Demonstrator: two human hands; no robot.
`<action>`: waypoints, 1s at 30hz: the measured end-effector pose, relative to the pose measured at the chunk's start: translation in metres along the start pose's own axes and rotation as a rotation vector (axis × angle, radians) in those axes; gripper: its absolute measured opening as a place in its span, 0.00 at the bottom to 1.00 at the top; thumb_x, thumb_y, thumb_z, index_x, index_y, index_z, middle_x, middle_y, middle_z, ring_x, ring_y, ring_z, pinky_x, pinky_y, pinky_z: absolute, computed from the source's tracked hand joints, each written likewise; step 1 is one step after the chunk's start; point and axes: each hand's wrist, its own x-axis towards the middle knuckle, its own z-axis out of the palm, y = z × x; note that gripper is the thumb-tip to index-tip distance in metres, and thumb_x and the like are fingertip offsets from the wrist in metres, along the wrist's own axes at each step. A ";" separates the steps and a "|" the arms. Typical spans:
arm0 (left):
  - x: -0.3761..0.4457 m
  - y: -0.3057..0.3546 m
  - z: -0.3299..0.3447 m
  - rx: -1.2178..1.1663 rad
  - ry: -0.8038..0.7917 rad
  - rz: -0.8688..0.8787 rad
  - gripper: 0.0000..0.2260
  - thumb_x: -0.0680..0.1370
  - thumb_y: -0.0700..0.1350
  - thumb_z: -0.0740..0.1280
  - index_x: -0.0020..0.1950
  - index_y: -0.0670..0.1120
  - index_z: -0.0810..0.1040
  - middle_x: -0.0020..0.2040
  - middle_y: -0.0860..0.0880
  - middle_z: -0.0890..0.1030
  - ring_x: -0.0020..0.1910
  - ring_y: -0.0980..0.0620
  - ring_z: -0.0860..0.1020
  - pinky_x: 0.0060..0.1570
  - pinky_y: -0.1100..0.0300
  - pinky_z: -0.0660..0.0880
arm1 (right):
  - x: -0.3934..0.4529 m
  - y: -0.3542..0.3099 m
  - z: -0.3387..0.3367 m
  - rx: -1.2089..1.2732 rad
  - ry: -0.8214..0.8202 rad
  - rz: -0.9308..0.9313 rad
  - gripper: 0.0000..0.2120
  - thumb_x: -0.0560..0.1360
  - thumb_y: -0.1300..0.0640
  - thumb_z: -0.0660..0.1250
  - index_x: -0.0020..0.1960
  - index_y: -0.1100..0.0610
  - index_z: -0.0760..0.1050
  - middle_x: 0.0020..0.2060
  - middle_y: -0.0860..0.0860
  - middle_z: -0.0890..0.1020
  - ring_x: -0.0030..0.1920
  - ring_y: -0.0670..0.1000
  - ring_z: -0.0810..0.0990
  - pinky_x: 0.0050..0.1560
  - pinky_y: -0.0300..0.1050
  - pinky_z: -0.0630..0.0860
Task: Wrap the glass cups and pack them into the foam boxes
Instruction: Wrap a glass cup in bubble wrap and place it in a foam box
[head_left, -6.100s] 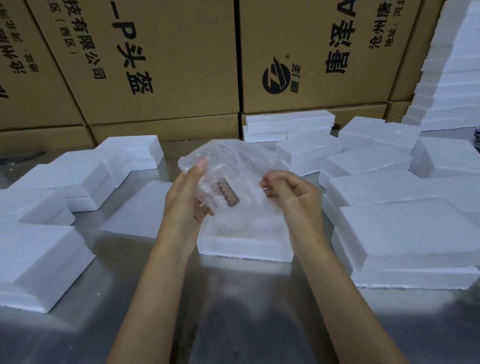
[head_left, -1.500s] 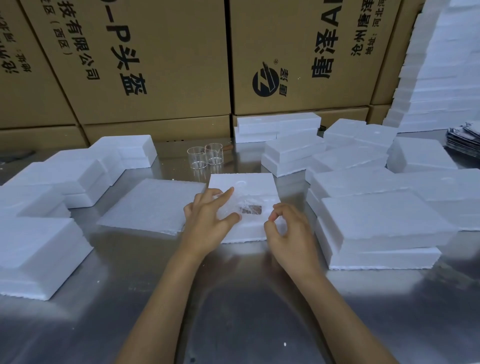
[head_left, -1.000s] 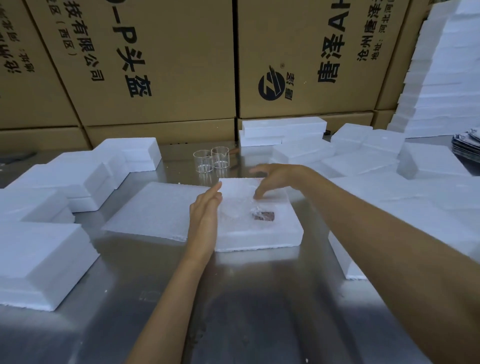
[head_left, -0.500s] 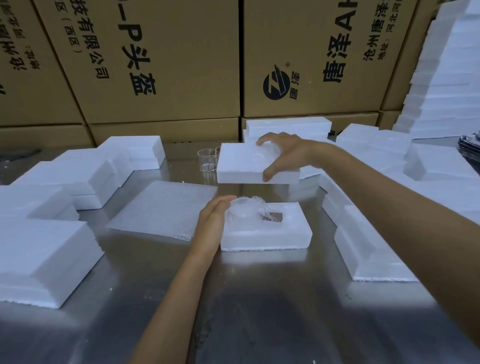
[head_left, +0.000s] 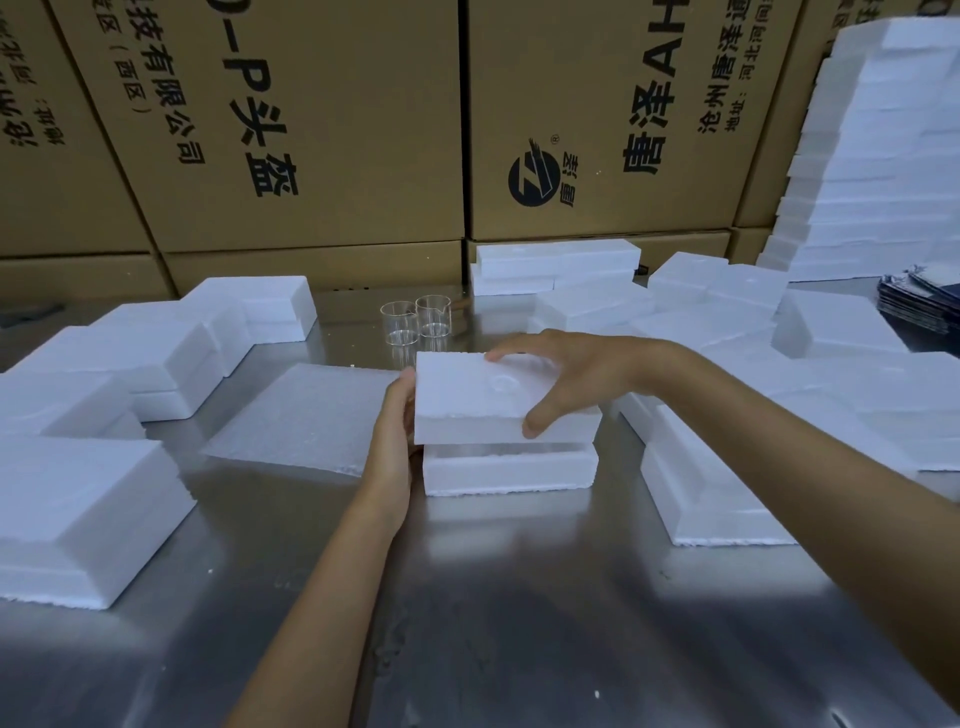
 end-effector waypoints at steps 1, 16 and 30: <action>-0.001 0.000 0.000 0.002 -0.029 0.004 0.20 0.72 0.67 0.62 0.50 0.58 0.87 0.52 0.51 0.87 0.50 0.52 0.85 0.50 0.53 0.77 | 0.000 0.000 0.001 -0.001 0.003 -0.004 0.40 0.66 0.42 0.77 0.70 0.29 0.59 0.72 0.40 0.61 0.73 0.47 0.61 0.67 0.44 0.64; 0.002 0.000 -0.003 0.033 -0.049 -0.062 0.22 0.73 0.62 0.66 0.59 0.49 0.82 0.55 0.45 0.85 0.54 0.44 0.84 0.58 0.45 0.78 | -0.004 0.001 0.000 0.014 -0.067 -0.027 0.36 0.67 0.43 0.77 0.69 0.30 0.64 0.68 0.32 0.62 0.66 0.40 0.61 0.61 0.39 0.60; 0.009 -0.005 -0.008 0.173 -0.101 0.014 0.14 0.73 0.60 0.69 0.54 0.56 0.84 0.53 0.53 0.86 0.54 0.52 0.83 0.58 0.52 0.75 | -0.010 0.005 0.015 -0.069 -0.013 0.008 0.39 0.68 0.41 0.76 0.72 0.30 0.58 0.72 0.43 0.64 0.71 0.49 0.64 0.67 0.44 0.66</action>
